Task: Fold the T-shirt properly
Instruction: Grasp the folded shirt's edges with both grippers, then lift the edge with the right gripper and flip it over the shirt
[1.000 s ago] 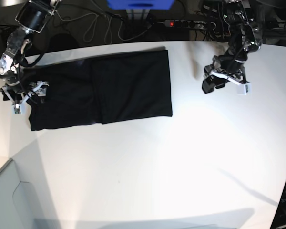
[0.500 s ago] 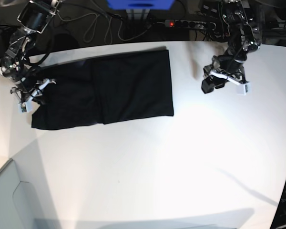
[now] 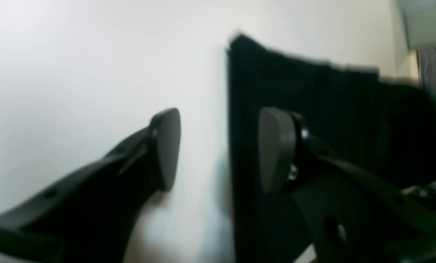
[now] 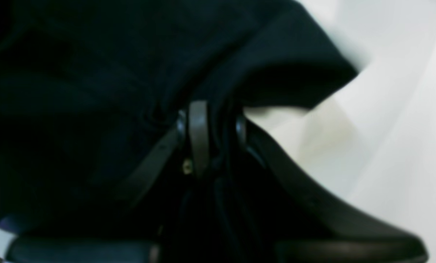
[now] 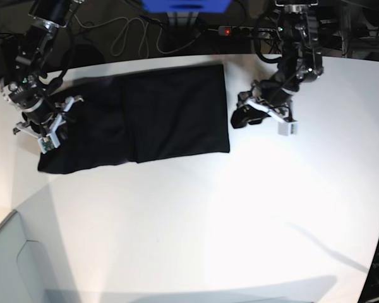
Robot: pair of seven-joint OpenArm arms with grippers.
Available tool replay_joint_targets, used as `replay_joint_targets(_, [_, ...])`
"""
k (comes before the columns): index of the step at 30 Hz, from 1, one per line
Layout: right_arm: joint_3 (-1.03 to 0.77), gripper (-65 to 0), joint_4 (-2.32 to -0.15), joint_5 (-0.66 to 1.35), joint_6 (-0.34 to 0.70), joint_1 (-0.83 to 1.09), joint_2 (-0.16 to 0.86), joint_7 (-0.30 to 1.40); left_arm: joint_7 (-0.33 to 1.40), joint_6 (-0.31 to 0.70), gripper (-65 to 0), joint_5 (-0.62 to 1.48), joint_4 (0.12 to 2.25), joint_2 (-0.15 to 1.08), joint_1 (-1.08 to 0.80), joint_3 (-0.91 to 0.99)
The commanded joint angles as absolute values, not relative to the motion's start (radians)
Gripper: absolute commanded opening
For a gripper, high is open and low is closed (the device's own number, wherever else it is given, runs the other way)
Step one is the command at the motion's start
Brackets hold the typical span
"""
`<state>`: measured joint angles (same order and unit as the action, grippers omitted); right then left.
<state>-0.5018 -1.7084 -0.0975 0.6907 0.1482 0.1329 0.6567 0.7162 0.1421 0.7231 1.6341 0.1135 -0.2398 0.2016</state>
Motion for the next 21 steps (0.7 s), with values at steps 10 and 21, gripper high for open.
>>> replay_joint_targets(10, [-0.343, -65.0, -1.948, -0.087, 0.698, 0.236, 0.140, 0.645, 0.704, 0.148, -32.7, 0.737, 1.512, 0.110, -0.159, 0.125])
replay_joint_targets(21, [-0.041, -65.0, -2.038, -0.088, 0.698, 0.254, 0.028, 0.647, 0.704, 0.148, -32.7, 0.736, 1.512, 0.085, -0.159, 0.124])
